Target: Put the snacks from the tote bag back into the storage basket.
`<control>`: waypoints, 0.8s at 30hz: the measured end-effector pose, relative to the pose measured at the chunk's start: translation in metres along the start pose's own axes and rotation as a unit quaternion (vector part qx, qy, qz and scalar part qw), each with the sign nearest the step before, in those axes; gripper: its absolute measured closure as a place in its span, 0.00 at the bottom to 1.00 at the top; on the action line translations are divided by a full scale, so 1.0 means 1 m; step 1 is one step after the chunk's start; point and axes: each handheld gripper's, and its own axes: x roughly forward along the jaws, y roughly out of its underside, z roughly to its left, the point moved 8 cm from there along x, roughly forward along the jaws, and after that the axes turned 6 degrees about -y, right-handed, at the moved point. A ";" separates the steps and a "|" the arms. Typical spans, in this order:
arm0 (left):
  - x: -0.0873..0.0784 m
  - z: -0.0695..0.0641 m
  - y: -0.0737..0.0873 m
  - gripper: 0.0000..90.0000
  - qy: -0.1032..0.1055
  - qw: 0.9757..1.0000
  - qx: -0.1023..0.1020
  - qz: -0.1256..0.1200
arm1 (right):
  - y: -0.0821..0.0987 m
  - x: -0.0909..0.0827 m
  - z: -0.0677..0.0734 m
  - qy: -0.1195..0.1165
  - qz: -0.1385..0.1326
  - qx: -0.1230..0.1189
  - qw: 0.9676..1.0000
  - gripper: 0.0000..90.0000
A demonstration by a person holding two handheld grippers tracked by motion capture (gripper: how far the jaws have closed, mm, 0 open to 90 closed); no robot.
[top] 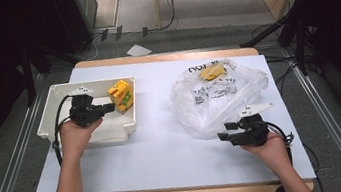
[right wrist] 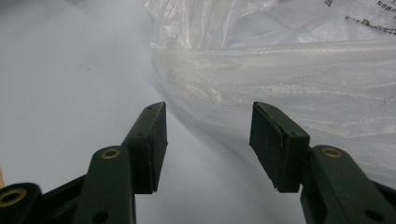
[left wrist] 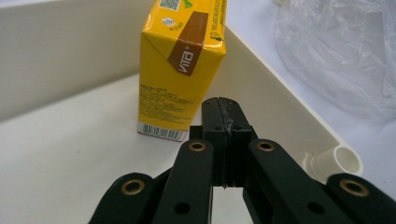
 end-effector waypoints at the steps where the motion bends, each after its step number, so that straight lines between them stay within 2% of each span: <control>1: 0.002 0.000 0.000 1.00 0.000 1.000 0.000 0.001 | 0.000 0.000 0.000 0.000 0.001 0.001 1.000 0.53; 7: 0.012 -0.004 0.002 1.00 0.000 1.000 0.009 0.012 | 0.000 0.000 0.001 -0.003 -0.001 0.001 1.000 0.53; 12: 0.020 -0.005 0.004 1.00 0.006 1.000 0.006 0.014 | 0.000 0.002 0.002 -0.004 0.002 -0.003 1.000 0.53; 14: 0.023 -0.005 0.003 1.00 0.001 1.000 0.007 0.012 | 0.000 0.002 0.003 -0.003 0.002 -0.004 1.000 0.53; 18: 0.029 -0.004 0.006 1.00 -0.007 1.000 0.015 0.026 | 0.001 0.002 0.004 -0.004 0.004 -0.004 1.000 0.53; 21: 0.031 -0.003 0.006 1.00 -0.004 1.000 0.012 0.025 | 0.001 0.002 0.004 -0.004 0.004 -0.003 1.000 0.53; 24: 0.034 -0.001 0.006 1.00 0.008 1.000 0.007 0.020 | 0.001 0.002 0.003 -0.004 0.004 -0.004 1.000 0.53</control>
